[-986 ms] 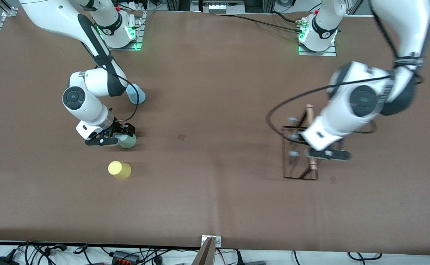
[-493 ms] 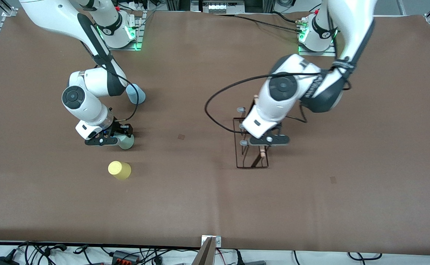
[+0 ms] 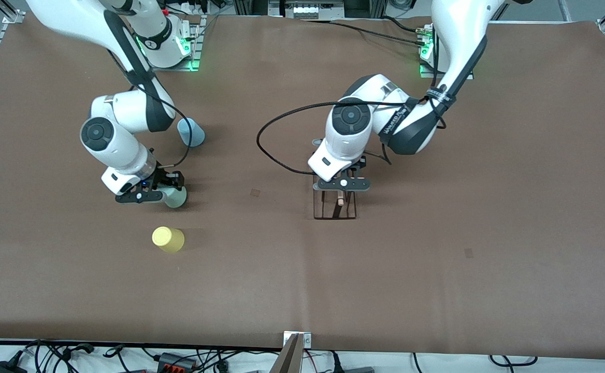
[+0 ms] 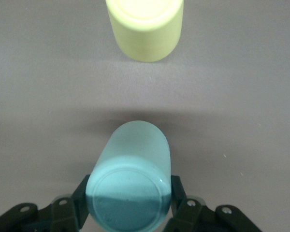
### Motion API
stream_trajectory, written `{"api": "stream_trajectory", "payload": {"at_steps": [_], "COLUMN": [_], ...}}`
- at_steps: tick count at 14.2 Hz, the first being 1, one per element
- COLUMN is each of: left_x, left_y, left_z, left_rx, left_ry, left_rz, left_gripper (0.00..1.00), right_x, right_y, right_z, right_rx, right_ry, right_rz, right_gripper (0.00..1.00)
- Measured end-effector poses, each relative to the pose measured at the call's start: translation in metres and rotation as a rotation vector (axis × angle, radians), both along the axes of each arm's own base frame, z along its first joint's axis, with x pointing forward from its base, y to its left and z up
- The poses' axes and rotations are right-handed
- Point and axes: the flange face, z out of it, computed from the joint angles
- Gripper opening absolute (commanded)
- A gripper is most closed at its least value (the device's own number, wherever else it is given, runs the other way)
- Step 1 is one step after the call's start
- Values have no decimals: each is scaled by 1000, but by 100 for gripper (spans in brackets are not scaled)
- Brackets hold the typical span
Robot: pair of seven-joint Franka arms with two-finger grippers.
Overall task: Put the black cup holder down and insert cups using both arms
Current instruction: 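Lift the teal cup with the right gripper while the left gripper releases the rack, then carry the teal cup over the rack while the left gripper withdraws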
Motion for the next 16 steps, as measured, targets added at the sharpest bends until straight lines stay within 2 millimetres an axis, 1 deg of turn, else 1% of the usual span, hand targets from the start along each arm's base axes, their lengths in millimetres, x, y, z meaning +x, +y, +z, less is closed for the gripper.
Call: {"api": "stream_trajectory", "payload": {"at_steps": [1,2,3,4,5,7,9,10,11,12,14,16], "left_x": [-3,-6,-7,-7,-7,-5,2,7,14,22,41,57], "left_y": [-4,-8,-10,-10,-10,-10,-8,-2,10,27,74,127], "left_z": [-1,-3,-5,-8,-9,-6,8,18,30,46,82,117], "left_rx": [0,1,2,3,3,-3,-17,-16,-7,3,20,40], "left_ry": [2,4,7,11,12,5,-15,-23,-25,-26,-34,-41], "left_rz": [-8,-14,-17,-18,-18,-19,-29,-37,-43,-54,-70,-50], "left_gripper": [4,23,69,100,100,100,100,100,100,100,100,100], "right_x": [-2,-4,-7,-11,-16,-24,-30,-31,-32,-32,-32,-32], "right_y": [-2,-4,-4,-5,-6,-6,-6,-5,-5,-5,-4,2], "right_z": [15,32,51,70,91,132,165,175,179,179,176,175], "right_rx": [-2,-3,-4,-6,-8,-13,-16,-15,-15,-15,-15,5], "right_ry": [10,19,28,40,55,85,104,103,99,100,106,111], "right_rz": [1,2,3,4,5,8,12,14,15,16,16,-2], "right_gripper": [10,10,10,10,10,10,10,10,10,10,10,10]}}
